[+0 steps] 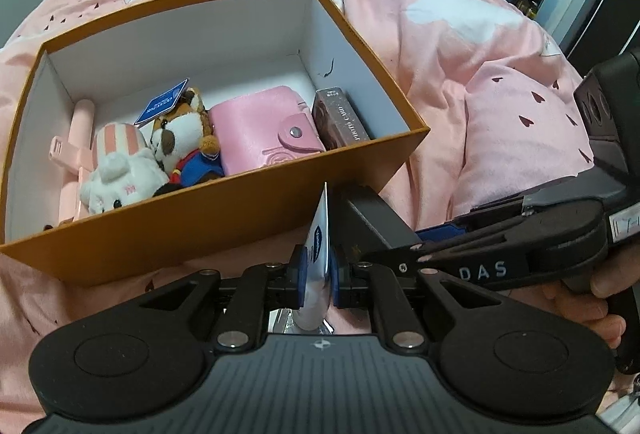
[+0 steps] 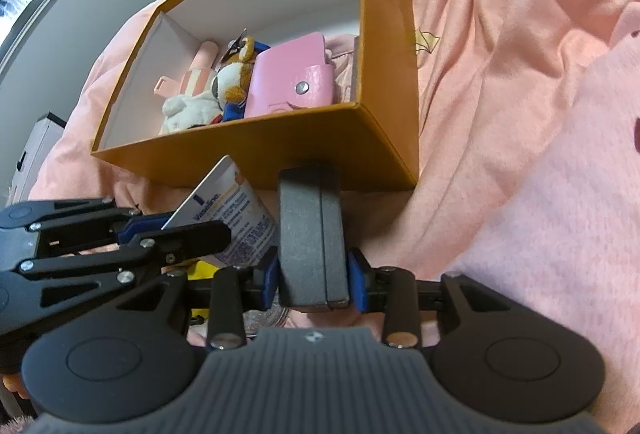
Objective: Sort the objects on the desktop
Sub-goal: 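Lift the Vaseline tube and black box with both tools toward the orange box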
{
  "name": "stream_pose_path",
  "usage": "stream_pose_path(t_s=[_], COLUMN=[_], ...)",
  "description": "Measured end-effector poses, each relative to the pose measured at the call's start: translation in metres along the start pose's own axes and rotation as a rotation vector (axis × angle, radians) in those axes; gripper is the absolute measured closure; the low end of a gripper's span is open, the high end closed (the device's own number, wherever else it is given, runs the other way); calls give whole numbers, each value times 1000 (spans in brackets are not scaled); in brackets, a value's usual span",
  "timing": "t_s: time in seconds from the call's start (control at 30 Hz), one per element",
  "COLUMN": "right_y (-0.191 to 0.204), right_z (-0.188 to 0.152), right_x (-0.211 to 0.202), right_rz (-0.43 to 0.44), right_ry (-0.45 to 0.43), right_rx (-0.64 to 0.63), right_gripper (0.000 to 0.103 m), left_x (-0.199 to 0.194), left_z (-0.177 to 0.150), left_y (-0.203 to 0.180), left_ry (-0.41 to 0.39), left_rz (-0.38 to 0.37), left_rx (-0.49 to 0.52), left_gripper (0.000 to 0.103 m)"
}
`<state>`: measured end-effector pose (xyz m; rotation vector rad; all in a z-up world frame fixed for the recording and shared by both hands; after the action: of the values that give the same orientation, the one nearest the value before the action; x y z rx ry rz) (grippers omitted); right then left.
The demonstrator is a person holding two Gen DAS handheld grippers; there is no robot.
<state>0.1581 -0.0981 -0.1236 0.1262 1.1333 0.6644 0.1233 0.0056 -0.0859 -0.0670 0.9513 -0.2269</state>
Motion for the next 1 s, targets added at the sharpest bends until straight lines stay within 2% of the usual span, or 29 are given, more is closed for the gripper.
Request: stream_pose_path(t_s=[0.2, 0.4, 0.7, 0.9, 1.0], right_y=[1, 6, 26, 39, 39], right_z=[-3, -1, 7, 33, 50], right_x=[-2, -23, -75, -105, -112], right_rz=[1, 61, 140, 205, 208], right_ry=[0, -32, -174, -296, -357], right_rx=[-10, 6, 10, 5, 30], right_gripper=[67, 68, 68, 68, 68], left_x=[0, -20, -70, -99, -104], left_z=[1, 3, 31, 62, 78], left_y=[4, 7, 9, 15, 21], left_ry=[-10, -42, -158, -255, -293], left_rz=[5, -14, -52, -85, -93], left_rx=[-28, -65, -123, -166, -183], left_gripper=[91, 92, 92, 92, 92])
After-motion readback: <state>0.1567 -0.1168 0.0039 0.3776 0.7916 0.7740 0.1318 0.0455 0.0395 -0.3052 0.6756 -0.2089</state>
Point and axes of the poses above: each gripper's, at about its wrist camera, not at the fingertips, and x roughly the way its jaws point, y to its left, z to its top, the point moved 8 cm from there along x, roughly the way its jaws point, and after that the axes turned 4 degrees about -y, right-handed, at the moved point
